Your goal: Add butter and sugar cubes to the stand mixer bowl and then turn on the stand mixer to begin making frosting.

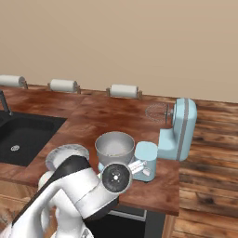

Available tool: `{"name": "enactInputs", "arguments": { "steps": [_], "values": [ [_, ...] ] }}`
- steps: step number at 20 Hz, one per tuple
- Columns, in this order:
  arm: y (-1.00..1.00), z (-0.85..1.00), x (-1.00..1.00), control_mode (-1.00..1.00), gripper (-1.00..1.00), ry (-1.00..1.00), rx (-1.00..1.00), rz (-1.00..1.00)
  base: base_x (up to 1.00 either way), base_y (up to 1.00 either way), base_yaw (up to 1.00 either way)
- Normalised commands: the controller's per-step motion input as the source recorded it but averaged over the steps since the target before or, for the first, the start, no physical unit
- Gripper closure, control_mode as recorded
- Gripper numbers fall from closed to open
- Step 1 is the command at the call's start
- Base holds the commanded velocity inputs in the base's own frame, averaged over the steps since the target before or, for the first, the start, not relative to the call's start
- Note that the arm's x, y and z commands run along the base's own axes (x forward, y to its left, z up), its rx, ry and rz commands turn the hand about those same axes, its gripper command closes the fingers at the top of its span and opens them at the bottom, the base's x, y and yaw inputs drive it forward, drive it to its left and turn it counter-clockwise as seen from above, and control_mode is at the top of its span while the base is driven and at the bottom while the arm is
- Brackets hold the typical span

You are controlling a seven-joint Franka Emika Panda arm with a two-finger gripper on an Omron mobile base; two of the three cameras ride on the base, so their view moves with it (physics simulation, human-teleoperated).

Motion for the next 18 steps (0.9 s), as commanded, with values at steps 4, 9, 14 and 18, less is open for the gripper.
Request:
{"name": "enactInputs", "arguments": {
  "steps": [4,9,14,18],
  "values": [
    [-0.86,0.10,0.02,-1.00,-1.00,-0.14,0.11,0.00,0.00,0.00,0.00],
    [-0.89,0.07,0.22,-1.00,-1.00,-0.13,0.14,0.04,0.00,0.00,0.00],
    [-0.81,0.02,0.51,-1.00,-1.00,-0.10,0.17,0.10,0.00,0.00,0.00],
    [-0.67,-0.03,0.62,-1.00,-1.00,-0.04,0.18,0.14,0.00,0.00,0.00]
  ]
}}
